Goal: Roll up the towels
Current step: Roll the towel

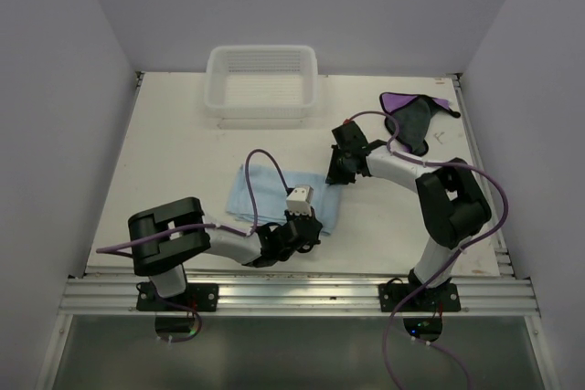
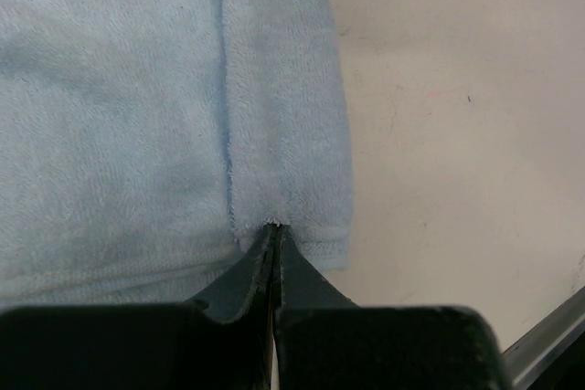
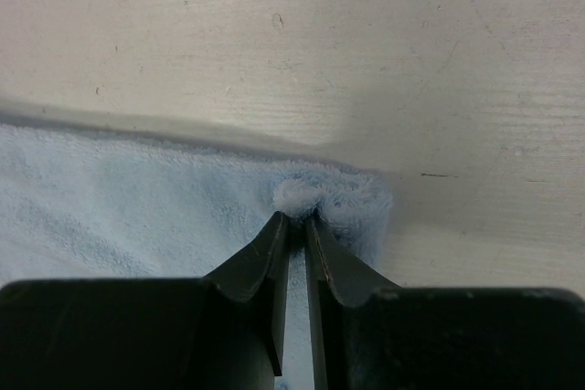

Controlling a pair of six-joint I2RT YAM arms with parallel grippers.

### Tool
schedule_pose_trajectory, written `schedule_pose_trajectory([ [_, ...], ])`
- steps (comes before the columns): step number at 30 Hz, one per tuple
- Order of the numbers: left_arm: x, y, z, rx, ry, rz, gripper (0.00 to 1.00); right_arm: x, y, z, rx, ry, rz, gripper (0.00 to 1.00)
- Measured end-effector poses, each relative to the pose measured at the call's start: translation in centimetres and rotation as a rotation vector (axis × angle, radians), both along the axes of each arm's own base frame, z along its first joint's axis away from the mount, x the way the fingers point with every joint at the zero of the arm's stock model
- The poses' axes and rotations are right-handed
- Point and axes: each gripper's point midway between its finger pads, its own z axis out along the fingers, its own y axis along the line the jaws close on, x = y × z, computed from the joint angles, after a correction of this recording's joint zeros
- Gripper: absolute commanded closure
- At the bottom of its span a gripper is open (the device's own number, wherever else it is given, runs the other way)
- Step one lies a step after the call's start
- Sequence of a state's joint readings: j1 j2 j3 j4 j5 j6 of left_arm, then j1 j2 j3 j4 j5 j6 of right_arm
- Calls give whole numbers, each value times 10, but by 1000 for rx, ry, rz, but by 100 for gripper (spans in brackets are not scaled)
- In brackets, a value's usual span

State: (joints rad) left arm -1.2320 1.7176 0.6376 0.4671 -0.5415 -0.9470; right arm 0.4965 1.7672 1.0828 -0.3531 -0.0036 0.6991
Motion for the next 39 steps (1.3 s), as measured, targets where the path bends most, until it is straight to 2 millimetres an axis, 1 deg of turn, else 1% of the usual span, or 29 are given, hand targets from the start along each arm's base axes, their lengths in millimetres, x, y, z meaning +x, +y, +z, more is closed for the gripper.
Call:
schedule_pose_trajectory([
  [9,-2,7,0,33,-1,-10,100,1,1,-1,-5,-1,8,84],
  [14,-1,12,4,59,-19,-16,100,2,1,-1,-10,-6,13,84],
  [25,5,21,36,68,-92,-11,100,6,4,-1,-26,-19,27,84],
  [28,9,22,47,70,-127,-5,100,7,6,0,-27,-22,30,84],
  [33,17,19,53,79,-160,-12,100,7,6,-1,-38,-28,31,84],
  [39,42,12,55,19,-186,-10,100,8,7,0,-44,-26,36,83],
])
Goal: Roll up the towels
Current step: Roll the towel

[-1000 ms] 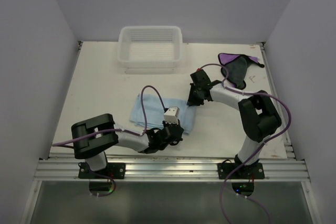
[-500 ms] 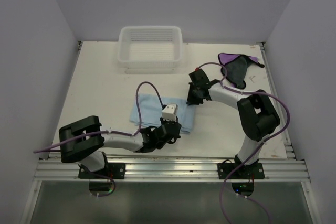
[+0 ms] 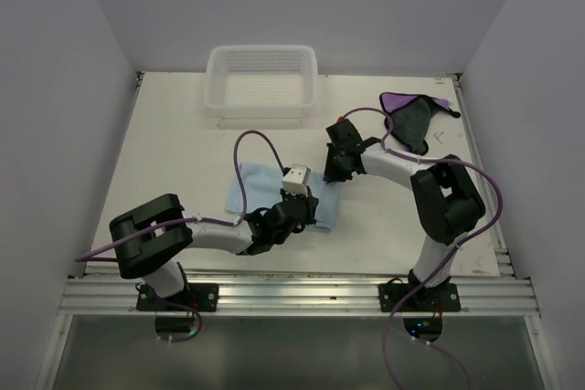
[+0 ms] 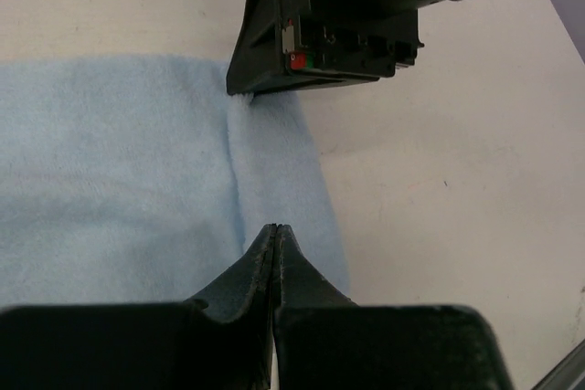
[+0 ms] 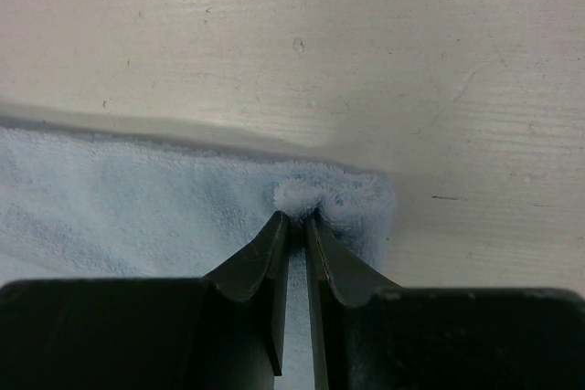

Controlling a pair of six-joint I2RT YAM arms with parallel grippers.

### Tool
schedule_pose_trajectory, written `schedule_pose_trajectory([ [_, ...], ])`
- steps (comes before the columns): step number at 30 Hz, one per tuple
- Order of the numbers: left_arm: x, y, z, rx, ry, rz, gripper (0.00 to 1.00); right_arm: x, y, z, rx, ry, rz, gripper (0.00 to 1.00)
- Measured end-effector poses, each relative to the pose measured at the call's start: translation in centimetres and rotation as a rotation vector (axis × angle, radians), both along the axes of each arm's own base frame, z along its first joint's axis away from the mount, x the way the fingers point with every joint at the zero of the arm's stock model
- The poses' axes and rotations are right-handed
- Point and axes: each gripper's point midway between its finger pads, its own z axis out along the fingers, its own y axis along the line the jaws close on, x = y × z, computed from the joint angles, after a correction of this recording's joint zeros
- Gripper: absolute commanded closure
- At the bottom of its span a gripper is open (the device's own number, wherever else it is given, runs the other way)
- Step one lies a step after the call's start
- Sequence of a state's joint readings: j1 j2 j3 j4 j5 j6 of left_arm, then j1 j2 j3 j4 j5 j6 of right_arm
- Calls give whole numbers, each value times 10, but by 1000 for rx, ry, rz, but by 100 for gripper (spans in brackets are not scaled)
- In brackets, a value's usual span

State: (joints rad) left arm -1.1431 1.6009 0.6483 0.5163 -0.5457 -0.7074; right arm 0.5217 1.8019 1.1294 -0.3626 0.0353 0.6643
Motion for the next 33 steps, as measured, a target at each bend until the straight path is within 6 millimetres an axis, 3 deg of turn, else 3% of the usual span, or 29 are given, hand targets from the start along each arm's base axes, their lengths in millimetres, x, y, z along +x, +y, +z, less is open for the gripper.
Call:
schedule_pose_trajectory([
  [7,19,-10,-5,-4,-25,-38,100,1,0,0,-4,3,4,83],
  [13,19,-20,-5,-30,-27,-73,100,1,0,0,-4,3,5,82],
  [23,15,-19,-44,36,23,-81,100,0,0,0,-5,3,9,81],
  [30,16,-16,-48,32,35,-61,100,0,3,1,10,6,19,63],
  [33,15,-13,-51,31,44,-52,100,1,6,3,19,4,25,61],
])
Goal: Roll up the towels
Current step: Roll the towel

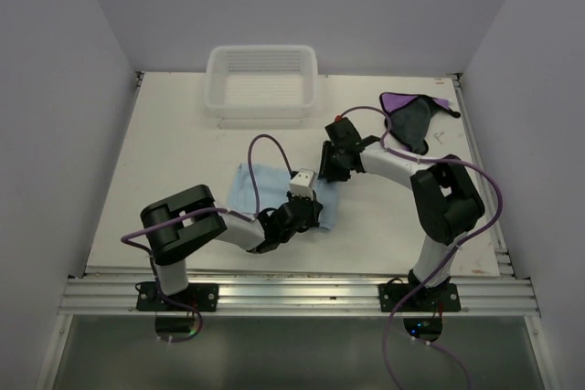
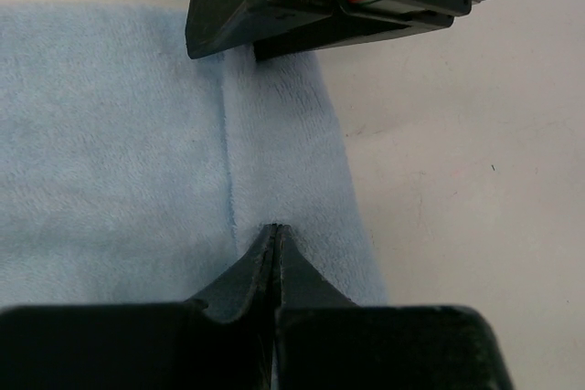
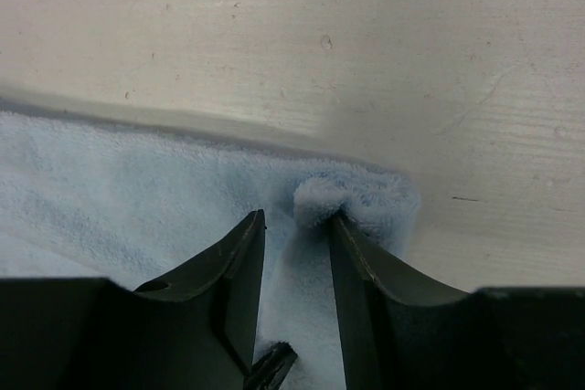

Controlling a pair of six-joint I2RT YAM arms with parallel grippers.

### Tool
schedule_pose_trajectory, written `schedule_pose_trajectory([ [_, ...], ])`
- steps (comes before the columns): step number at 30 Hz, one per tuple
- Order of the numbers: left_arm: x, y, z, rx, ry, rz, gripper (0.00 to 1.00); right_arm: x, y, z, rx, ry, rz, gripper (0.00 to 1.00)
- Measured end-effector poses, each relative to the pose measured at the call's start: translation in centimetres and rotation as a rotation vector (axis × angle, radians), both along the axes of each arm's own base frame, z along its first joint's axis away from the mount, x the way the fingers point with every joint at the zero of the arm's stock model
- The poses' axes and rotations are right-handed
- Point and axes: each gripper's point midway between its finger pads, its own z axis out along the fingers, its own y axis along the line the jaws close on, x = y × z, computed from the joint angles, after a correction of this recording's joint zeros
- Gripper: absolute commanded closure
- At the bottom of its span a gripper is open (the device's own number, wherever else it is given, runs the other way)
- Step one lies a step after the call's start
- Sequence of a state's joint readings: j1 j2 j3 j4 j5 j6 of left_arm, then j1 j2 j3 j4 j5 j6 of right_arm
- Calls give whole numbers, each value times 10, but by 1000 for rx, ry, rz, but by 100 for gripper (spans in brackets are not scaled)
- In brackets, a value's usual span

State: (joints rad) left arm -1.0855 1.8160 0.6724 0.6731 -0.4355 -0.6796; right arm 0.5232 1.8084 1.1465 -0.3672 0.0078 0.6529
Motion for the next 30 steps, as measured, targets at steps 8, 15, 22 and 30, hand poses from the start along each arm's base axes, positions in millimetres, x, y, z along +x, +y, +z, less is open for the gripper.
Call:
schedule_pose_trajectory([
  [8,-1,3,-2,-14,6,14,100,10,6,15,12,-21,0,60],
  [15,-1,3,-2,-17,8,16,100,13,8,6,3,-4,-1,60],
  [22,-1,3,-2,-28,17,29,100,24,10,27,6,-43,9,56],
  [30,-1,3,-3,-28,17,29,100,29,-5,94,41,-193,-11,55],
])
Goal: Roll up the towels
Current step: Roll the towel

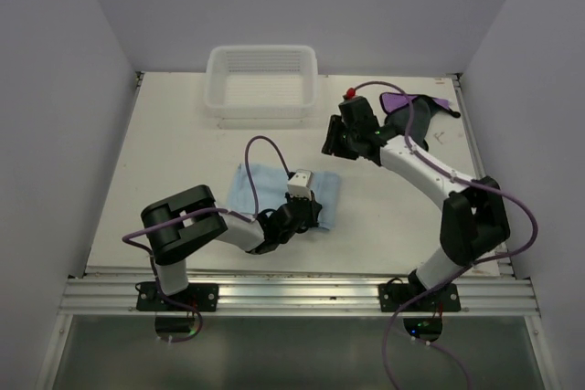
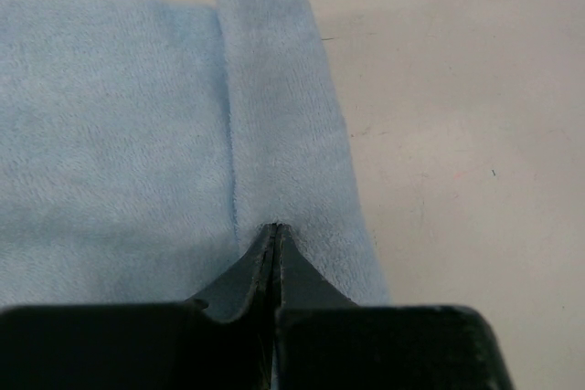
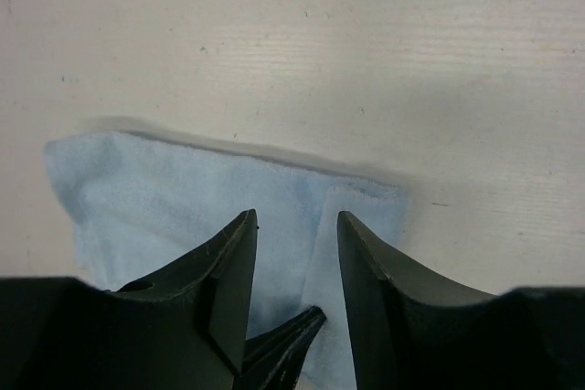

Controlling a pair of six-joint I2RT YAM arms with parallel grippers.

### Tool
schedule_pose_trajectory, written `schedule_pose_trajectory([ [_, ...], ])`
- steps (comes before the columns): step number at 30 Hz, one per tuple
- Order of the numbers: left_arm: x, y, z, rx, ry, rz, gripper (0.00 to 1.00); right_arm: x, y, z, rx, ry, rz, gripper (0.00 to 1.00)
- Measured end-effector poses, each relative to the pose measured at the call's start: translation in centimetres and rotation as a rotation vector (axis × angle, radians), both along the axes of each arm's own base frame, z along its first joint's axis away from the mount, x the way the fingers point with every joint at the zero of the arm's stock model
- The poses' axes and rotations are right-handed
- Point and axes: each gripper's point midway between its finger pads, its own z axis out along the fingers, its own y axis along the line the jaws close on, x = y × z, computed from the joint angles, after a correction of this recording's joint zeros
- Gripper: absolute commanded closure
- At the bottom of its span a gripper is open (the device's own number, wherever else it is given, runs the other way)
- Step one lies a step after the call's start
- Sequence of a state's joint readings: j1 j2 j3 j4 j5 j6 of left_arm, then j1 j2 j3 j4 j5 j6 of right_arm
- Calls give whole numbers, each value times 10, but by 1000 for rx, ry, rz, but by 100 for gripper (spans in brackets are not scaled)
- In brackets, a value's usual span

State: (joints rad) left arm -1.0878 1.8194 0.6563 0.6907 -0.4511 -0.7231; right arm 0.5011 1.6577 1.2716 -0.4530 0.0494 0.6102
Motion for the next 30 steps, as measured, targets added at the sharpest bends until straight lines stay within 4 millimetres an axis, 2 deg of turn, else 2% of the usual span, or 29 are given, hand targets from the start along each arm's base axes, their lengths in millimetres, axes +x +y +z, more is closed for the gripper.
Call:
schedule_pose_trajectory([
  [2,0,0,0,0,0,1,100,-9,-7,10,8,-32,-7,53],
  [4,0,0,0,1,-1,2,100,-25,-17,6,8,-38,-12,51],
  [7,0,0,0,1,0,3,100,-53,-32,-18,-3,-6,-20,46],
  [10,0,1,0,2,0,3,100,-83,-47,-50,-8,51,-29,41],
  [14,0,1,0,2,0,3,100,-108,-49,-79,42,98,-25,36],
  [21,0,1,-1,3,2,3,100,-118,-29,-95,213,100,-16,36],
  [30,0,1,-1,5,3,3,100,-106,-12,-94,323,75,-25,36],
])
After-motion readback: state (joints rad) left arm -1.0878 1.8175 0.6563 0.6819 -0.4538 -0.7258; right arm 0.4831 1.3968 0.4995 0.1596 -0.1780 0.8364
